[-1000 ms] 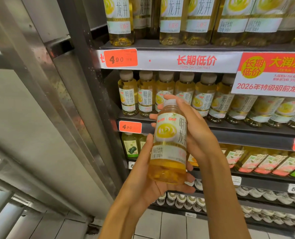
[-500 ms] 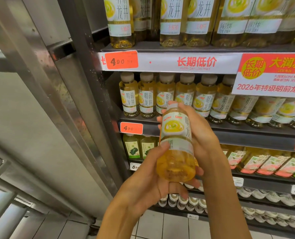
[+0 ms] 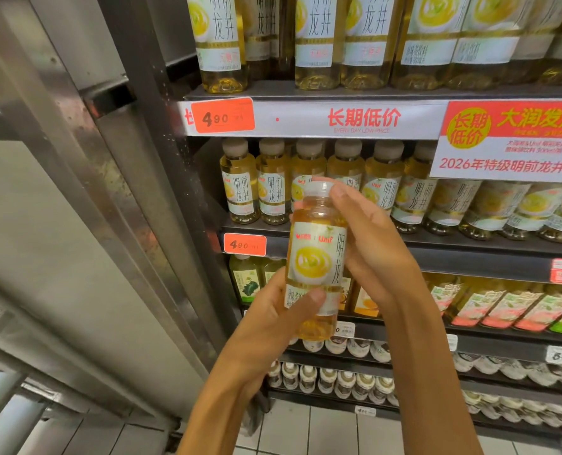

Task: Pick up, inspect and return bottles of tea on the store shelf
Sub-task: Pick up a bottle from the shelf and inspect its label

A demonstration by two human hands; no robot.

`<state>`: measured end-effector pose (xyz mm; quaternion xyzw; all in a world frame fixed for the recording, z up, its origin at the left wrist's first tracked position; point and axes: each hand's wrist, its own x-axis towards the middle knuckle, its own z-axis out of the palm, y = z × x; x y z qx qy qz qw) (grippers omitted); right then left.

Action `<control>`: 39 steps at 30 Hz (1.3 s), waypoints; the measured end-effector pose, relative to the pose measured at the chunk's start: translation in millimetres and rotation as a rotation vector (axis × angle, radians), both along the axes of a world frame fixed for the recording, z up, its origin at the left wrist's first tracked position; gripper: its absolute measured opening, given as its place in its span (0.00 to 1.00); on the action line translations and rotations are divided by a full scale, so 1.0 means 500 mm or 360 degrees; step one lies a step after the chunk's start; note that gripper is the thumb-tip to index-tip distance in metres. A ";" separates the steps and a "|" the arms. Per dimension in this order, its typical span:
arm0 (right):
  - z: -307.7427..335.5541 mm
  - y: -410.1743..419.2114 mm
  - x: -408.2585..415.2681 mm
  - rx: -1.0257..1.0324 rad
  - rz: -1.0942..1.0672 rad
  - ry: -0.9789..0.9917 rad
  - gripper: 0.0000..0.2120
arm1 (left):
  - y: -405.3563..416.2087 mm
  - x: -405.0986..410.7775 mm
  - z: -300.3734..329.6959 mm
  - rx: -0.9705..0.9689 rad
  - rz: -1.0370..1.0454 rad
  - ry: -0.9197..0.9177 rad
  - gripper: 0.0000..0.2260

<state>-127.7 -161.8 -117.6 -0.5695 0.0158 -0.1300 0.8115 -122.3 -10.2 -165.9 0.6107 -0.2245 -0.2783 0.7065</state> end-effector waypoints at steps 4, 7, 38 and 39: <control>0.002 -0.001 -0.020 0.0049 0.0268 -0.0349 0.18 | -0.009 0.010 -0.006 0.0084 0.0111 -0.0280 0.23; 0.008 -0.001 -0.030 -0.0103 0.0384 -0.0481 0.22 | -0.015 0.014 -0.013 0.0125 0.0175 -0.0416 0.24; 0.005 -0.006 -0.006 0.0096 0.0050 -0.0326 0.23 | -0.011 0.013 -0.002 -0.0085 0.0046 0.0108 0.25; 0.005 -0.006 -0.005 0.0141 0.0079 -0.0320 0.23 | -0.013 0.011 0.001 -0.0171 -0.0043 0.0234 0.27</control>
